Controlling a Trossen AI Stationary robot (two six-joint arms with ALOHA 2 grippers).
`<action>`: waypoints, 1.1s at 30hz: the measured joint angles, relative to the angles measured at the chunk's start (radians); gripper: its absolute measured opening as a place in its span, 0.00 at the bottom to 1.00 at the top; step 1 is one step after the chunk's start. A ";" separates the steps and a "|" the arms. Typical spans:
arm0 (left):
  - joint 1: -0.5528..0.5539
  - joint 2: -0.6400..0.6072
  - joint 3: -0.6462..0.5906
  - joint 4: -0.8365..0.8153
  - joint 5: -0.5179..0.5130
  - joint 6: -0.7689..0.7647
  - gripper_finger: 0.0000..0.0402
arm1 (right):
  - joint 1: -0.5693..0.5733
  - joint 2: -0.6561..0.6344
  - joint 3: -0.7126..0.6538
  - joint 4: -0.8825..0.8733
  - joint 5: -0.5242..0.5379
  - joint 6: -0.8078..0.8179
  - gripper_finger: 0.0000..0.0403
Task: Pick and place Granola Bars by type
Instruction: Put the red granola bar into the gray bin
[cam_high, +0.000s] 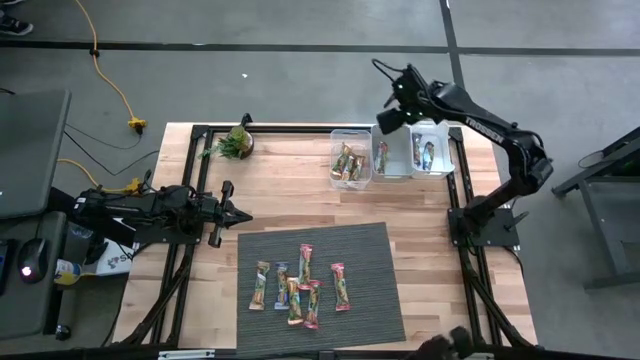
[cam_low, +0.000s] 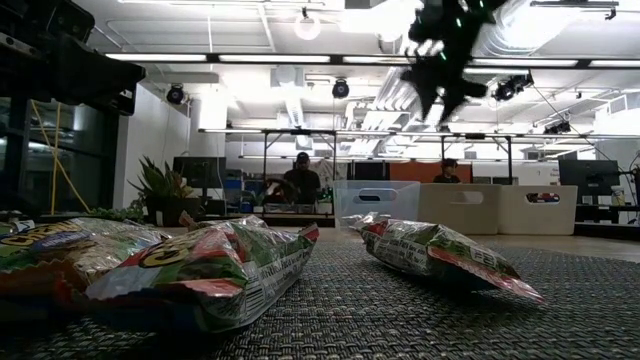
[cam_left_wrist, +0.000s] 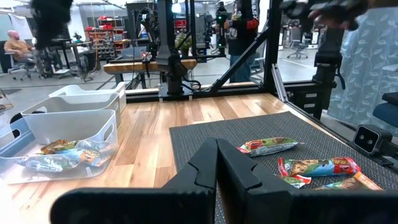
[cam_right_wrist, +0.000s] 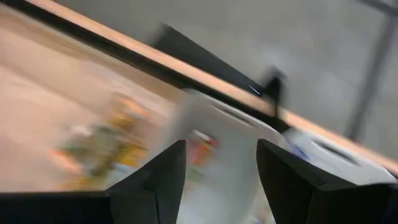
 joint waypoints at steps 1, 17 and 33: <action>0.000 0.000 0.000 0.000 0.000 0.000 0.00 | 0.024 0.000 0.027 0.012 -0.027 0.000 0.45; 0.000 0.000 0.000 0.000 0.000 0.000 0.00 | 0.441 -0.001 0.254 0.286 -0.103 0.098 0.44; 0.000 0.000 0.000 0.000 0.000 0.000 0.00 | 0.744 -0.001 0.254 0.306 0.079 0.150 0.44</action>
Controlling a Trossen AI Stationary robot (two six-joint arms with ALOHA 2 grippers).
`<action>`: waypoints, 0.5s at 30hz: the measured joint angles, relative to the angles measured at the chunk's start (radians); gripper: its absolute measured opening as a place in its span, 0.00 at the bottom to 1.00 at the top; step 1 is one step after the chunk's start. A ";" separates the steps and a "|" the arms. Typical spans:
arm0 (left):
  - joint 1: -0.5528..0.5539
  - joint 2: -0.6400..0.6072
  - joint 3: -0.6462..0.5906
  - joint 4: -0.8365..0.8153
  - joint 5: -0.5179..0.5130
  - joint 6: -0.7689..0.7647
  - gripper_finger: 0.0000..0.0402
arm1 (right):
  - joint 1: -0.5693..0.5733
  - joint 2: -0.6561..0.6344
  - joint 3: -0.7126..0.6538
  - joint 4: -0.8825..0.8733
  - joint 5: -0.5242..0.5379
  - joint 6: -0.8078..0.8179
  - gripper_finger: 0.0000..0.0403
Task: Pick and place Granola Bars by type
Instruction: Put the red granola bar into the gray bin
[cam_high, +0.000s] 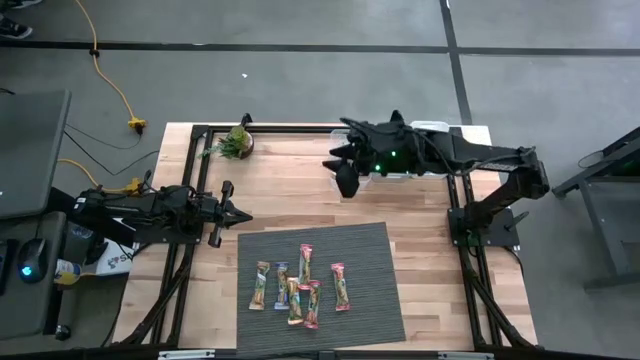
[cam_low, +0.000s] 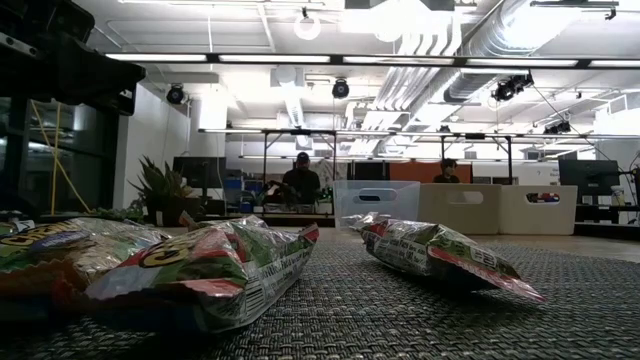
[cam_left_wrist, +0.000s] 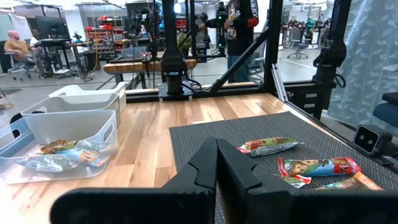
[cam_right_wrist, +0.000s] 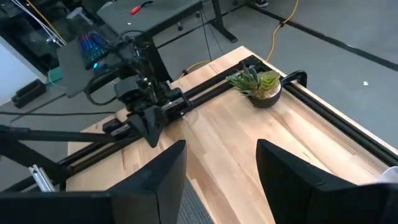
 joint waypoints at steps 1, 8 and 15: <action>0.000 0.000 0.000 0.000 0.000 0.000 0.00 | 0.011 0.000 0.000 -0.005 0.009 0.002 0.44; 0.000 0.000 0.000 0.000 0.000 0.000 0.00 | 0.101 0.003 -0.029 -0.123 0.087 0.311 0.44; 0.000 0.000 0.000 0.000 0.000 0.000 0.00 | 0.241 0.007 -0.205 -0.087 0.141 0.637 0.44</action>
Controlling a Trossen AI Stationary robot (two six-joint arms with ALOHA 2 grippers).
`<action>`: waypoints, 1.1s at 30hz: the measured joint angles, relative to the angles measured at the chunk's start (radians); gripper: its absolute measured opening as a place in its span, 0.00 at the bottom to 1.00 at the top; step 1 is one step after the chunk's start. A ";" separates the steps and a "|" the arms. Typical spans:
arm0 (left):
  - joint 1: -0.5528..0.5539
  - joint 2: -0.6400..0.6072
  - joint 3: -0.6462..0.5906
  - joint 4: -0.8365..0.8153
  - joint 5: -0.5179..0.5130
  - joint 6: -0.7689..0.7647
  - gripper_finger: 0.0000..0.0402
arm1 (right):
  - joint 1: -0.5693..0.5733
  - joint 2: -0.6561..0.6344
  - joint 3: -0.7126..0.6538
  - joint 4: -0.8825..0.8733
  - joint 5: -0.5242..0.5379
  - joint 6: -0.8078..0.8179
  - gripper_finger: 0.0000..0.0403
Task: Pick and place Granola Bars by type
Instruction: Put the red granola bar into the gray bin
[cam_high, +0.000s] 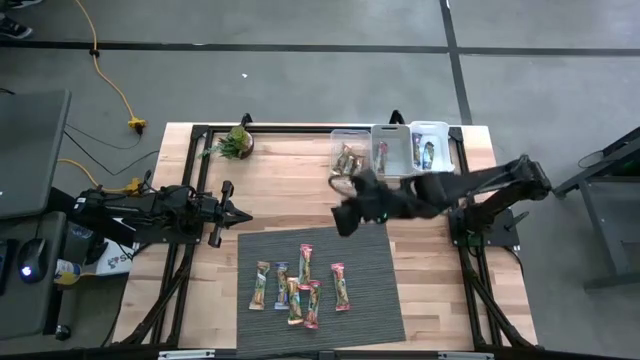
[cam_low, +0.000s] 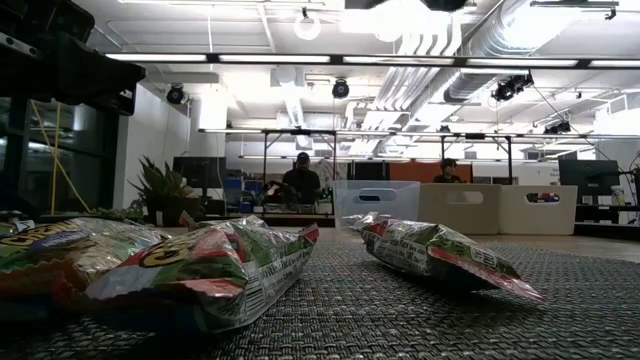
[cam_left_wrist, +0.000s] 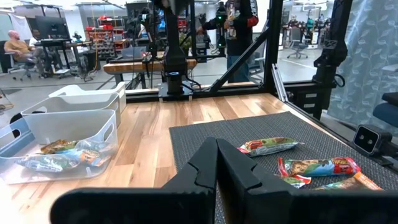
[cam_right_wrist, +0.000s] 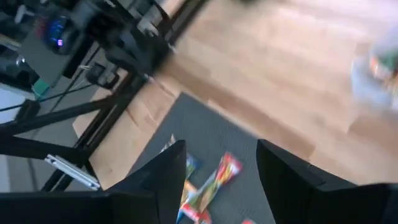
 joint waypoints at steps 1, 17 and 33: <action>0.000 0.000 0.000 0.000 0.000 0.000 0.00 | 0.017 0.000 -0.026 0.015 -0.002 0.044 0.44; 0.000 0.000 0.000 0.000 0.000 0.000 0.00 | 0.186 0.150 -0.239 0.302 -0.159 0.275 0.45; 0.000 0.000 0.000 0.000 0.000 0.000 0.00 | 0.194 0.438 0.094 -0.131 -0.360 0.437 0.45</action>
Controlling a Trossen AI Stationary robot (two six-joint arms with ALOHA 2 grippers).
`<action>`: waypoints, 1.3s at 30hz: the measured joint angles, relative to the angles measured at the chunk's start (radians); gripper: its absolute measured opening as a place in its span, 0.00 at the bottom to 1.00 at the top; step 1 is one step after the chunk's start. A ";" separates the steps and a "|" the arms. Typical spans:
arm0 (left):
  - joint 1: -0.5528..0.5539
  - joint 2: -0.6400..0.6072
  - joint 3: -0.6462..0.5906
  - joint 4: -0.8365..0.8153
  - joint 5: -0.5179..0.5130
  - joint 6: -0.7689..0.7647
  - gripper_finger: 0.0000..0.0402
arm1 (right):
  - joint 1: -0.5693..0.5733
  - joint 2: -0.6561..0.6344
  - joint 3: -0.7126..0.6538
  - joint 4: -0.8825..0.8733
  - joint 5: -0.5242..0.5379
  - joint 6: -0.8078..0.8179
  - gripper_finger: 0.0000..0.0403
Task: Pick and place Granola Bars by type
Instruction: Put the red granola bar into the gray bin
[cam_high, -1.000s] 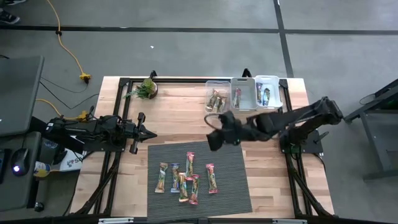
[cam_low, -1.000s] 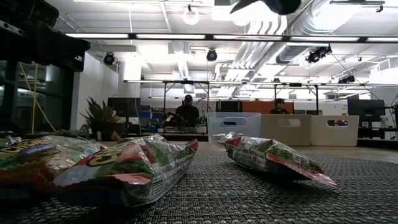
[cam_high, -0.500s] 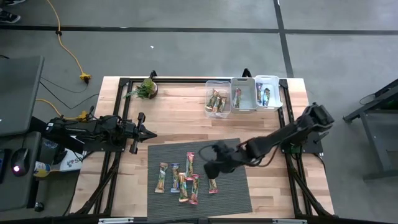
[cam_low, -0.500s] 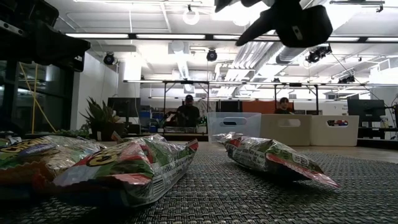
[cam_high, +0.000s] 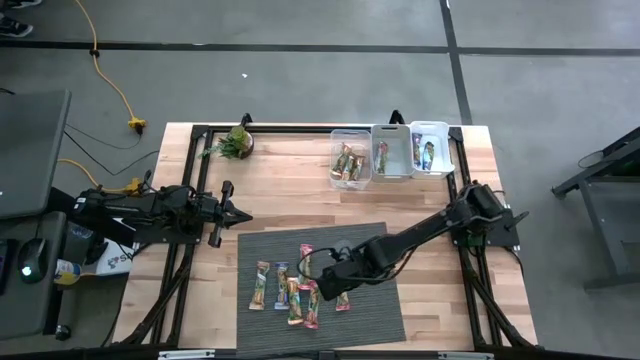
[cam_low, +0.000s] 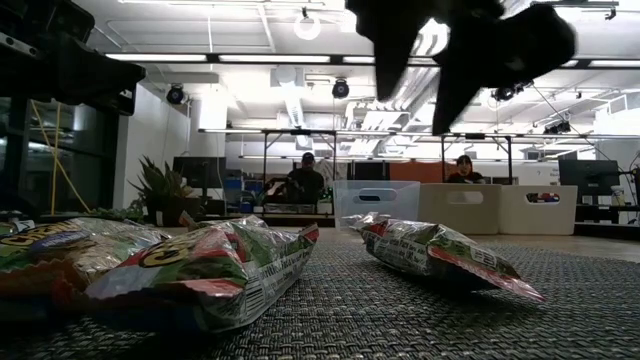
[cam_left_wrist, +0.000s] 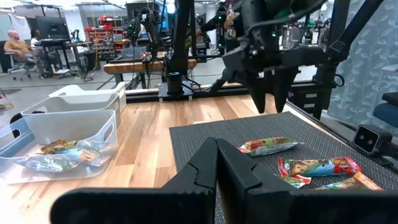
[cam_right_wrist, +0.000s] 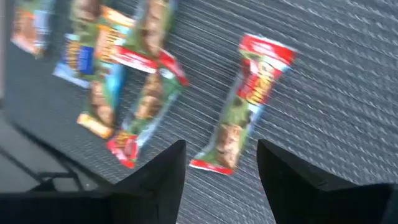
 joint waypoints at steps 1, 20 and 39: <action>0.000 0.000 0.000 0.000 0.000 0.000 0.00 | 0.000 0.008 0.008 -0.015 -0.003 0.013 0.45; 0.000 0.000 0.000 0.000 0.000 0.000 0.00 | -0.032 0.100 0.010 0.019 -0.033 0.042 0.45; 0.000 0.000 0.000 0.000 0.000 0.000 0.00 | -0.047 0.196 0.009 0.043 -0.075 0.033 0.45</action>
